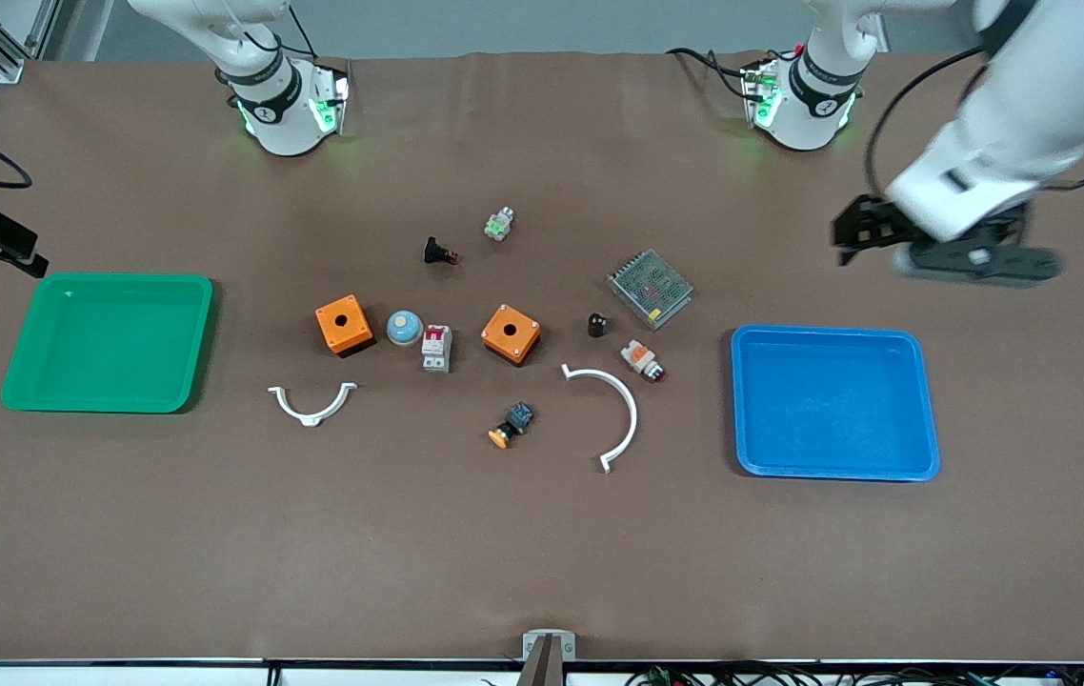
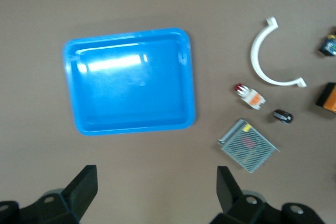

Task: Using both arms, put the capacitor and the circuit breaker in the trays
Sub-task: 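Move the left gripper toward the black capacitor while the right gripper reaches out, then grasp the black capacitor with the left gripper while the right grasps the breaker, then carry the capacitor to the blue tray while the right gripper carries the breaker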

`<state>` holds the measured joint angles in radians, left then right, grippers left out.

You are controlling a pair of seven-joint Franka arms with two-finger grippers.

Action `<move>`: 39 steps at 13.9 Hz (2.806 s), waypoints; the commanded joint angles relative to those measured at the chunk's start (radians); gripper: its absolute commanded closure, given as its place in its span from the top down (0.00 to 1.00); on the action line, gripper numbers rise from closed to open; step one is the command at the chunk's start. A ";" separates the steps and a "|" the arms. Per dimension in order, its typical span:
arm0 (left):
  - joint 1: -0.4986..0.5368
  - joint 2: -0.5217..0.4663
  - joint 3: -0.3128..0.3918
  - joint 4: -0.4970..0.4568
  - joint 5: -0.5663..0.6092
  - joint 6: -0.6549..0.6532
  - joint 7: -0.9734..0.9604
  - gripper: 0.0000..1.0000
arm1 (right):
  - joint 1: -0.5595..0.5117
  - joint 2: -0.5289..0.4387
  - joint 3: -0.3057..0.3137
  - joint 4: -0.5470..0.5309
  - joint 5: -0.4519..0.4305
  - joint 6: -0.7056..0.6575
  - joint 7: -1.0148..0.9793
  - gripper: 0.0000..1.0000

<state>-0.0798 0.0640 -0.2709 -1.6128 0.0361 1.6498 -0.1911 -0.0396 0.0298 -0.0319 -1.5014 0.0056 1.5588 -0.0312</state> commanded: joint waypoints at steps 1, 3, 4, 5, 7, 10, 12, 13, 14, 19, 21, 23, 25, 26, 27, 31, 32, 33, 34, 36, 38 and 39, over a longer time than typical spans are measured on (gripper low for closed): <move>-0.058 0.130 -0.048 0.030 0.005 0.066 -0.132 1.00 | 0.003 0.030 0.015 0.027 -0.007 -0.008 0.010 1.00; -0.133 0.215 -0.050 0.030 0.008 0.128 -0.249 1.00 | 0.056 0.033 0.015 0.027 0.005 -0.008 0.013 1.00; -0.155 0.250 -0.050 0.028 0.008 0.165 -0.295 1.00 | 0.098 0.047 0.015 0.027 0.005 -0.006 0.016 1.00; -0.196 0.298 -0.047 0.028 0.010 0.197 -0.359 1.00 | 0.125 0.059 0.015 0.027 0.007 -0.008 0.036 1.00; -0.257 0.387 -0.047 0.030 0.049 0.269 -0.497 1.00 | 0.190 0.102 0.017 0.027 0.008 -0.005 0.135 1.00; -0.311 0.500 -0.050 0.030 0.111 0.379 -0.579 1.00 | 0.297 0.208 0.015 0.029 -0.003 0.015 0.287 1.00; -0.334 0.537 -0.045 0.011 0.125 0.458 -0.628 0.99 | 0.348 0.251 0.015 0.017 0.005 0.044 0.344 1.00; -0.334 0.542 -0.045 -0.014 0.125 0.499 -0.643 0.98 | 0.369 0.284 0.015 0.014 0.005 0.035 0.358 1.00; -0.334 0.543 -0.047 -0.045 0.125 0.551 -0.657 0.97 | 0.400 0.313 0.015 0.012 0.007 0.023 0.358 1.00; -0.339 0.543 -0.045 -0.137 0.146 0.647 -0.685 0.73 | 0.512 0.397 0.015 -0.064 0.096 0.203 0.480 1.00; -0.347 0.545 -0.045 -0.150 0.153 0.647 -0.708 0.72 | 0.538 0.397 0.015 -0.161 0.097 0.350 0.494 1.00; -0.357 0.554 -0.047 -0.150 0.153 0.647 -0.729 0.66 | 0.550 0.400 0.015 -0.242 0.099 0.472 0.508 1.00; -0.357 0.569 -0.047 -0.150 0.153 0.647 -0.729 0.60 | 0.557 0.423 0.017 -0.285 0.103 0.553 0.511 1.00; -0.359 0.580 -0.047 -0.150 0.154 0.648 -0.729 0.59 | 0.561 0.435 0.017 -0.296 0.128 0.579 0.511 1.00; -0.365 0.583 -0.047 -0.150 0.153 0.647 -0.729 0.57 | 0.564 0.449 0.017 -0.298 0.151 0.593 0.511 1.00; -0.376 0.585 -0.048 -0.159 0.153 0.647 -0.751 0.55 | 0.589 0.496 0.015 -0.299 0.169 0.632 0.511 0.99; -0.380 0.586 -0.048 -0.160 0.153 0.647 -0.751 0.55 | 0.590 0.505 0.015 -0.299 0.169 0.644 0.511 0.99; -0.385 0.592 -0.048 -0.160 0.153 0.647 -0.751 0.55 | 0.590 0.515 0.015 -0.299 0.169 0.646 0.511 0.99; -0.385 0.596 -0.048 -0.160 0.153 0.647 -0.751 0.54 | 0.590 0.518 0.017 -0.299 0.169 0.646 0.511 0.97; -0.387 0.597 -0.048 -0.159 0.153 0.647 -0.751 0.43 | 0.593 0.518 0.017 -0.299 0.171 0.646 0.511 0.71; -0.387 0.597 -0.048 -0.159 0.153 0.647 -0.751 0.28 | 0.595 0.518 0.017 -0.299 0.172 0.644 0.511 0.45; -0.387 0.597 -0.048 -0.159 0.153 0.647 -0.751 0.17 | 0.595 0.518 0.017 -0.299 0.172 0.644 0.511 0.35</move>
<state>-0.4604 0.6601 -0.3201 -1.7669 0.1670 2.2804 -0.9129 0.5447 0.5501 -0.0085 -1.8013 0.1560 2.1985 0.4698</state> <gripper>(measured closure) 0.626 0.352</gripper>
